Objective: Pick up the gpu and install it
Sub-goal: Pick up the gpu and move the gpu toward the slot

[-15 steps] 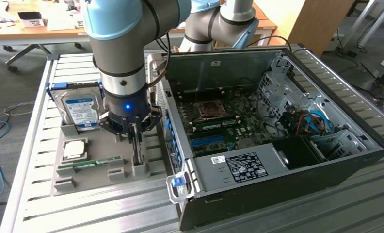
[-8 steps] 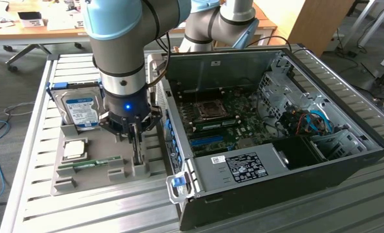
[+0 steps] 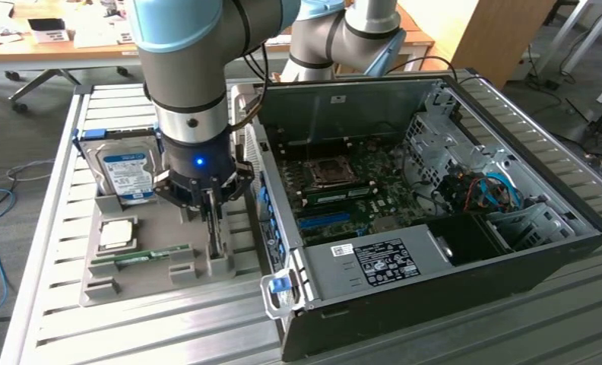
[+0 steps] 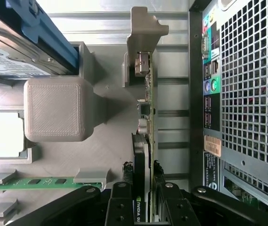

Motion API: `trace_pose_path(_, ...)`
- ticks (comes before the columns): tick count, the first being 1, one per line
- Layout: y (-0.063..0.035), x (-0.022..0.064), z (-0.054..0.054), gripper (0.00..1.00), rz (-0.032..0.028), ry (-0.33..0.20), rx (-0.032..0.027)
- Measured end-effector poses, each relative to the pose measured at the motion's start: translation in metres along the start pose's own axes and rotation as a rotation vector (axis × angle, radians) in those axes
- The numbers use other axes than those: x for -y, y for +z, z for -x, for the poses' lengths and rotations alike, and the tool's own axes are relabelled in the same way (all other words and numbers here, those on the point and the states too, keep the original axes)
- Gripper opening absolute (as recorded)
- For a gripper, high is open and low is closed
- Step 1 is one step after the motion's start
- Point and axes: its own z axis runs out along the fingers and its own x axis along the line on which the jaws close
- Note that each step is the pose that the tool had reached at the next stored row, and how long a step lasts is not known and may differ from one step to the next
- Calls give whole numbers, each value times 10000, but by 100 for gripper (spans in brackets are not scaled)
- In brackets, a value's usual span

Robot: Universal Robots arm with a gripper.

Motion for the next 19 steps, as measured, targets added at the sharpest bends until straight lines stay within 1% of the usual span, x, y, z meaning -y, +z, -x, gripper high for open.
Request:
trace_pose_path(11, -240, -11, 6, 27, 0, 0, 0)
trace_pose_path(16, -334, -16, 8, 27, 0, 0, 0)
trace_pose_path(19, -420, -20, 10, 27, 0, 0, -1)
